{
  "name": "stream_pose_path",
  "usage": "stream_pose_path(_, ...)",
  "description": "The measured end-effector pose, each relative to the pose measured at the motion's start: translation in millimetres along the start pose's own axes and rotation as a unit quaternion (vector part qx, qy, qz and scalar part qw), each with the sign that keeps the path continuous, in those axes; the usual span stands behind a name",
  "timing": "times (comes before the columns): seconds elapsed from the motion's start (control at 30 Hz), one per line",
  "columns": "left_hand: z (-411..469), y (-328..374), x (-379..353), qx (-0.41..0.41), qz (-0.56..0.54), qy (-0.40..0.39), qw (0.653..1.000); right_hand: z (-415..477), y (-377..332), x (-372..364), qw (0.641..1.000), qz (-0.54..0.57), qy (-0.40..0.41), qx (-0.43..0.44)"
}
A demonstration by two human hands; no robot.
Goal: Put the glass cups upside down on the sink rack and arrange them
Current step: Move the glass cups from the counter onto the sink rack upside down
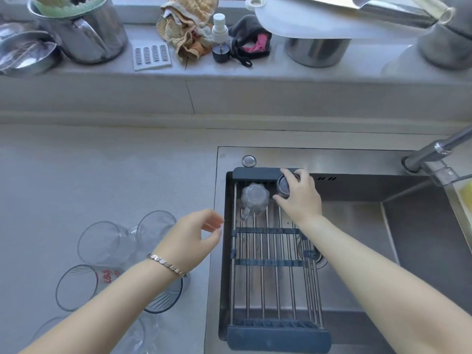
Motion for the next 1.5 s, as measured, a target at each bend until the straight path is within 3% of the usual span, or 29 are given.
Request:
stream_pose_path(0.33, -9.9, -6.8, -1.8, 0.007, 0.072, -0.035, 0.997, -3.2, 21.5, -21.7, 0.998, 0.047, -0.019, -0.037)
stream_pose_path(0.63, -6.8, -9.1, -6.6, 0.019, 0.081, -0.056, 0.995, -1.9, 12.9, -25.2, 0.997, -0.037, -0.053, -0.042)
stream_pose_path(0.73, -12.1, -7.1, 1.7, 0.009, 0.082, -0.043, 0.996, -15.3, -20.8, -10.9, 0.998, -0.056, -0.031, 0.017)
stream_pose_path(0.87, -34.8, -19.0, 43.4, 0.013, 0.077, 0.022, 0.997, -54.6, -108.8, -5.1, 0.981, 0.062, -0.075, 0.170)
stream_pose_path(1.0, -60.5, -72.1, 88.8, 0.108, 0.129, 0.056, 0.984, -81.7, -168.8, -42.5, 0.952, 0.113, -0.205, 0.199)
stream_pose_path(1.17, -86.2, -148.5, 100.7, 0.272, 0.156, 0.014, 0.949, -86.2, -202.7, -96.2, 0.928, 0.148, -0.302, 0.162)
stream_pose_path(1.33, -76.1, -179.2, 86.9, 0.311, 0.120, -0.015, 0.943, -82.8, -210.4, -113.6, 0.925, 0.173, -0.304, 0.149)
stream_pose_path(1.5, -59.4, -181.2, 84.2, 0.311, 0.127, 0.003, 0.942, -83.6, -217.5, -108.3, 0.923, 0.177, -0.288, 0.185)
Point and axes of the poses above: each hand's wrist, its own z-axis towards the middle knuckle, its own x-axis out of the back of the hand, y = z × x, the point moved 10 cm from there along z, towards the middle knuckle, and after that the axes turned 3 degrees about -y, right-handed, at the moved point
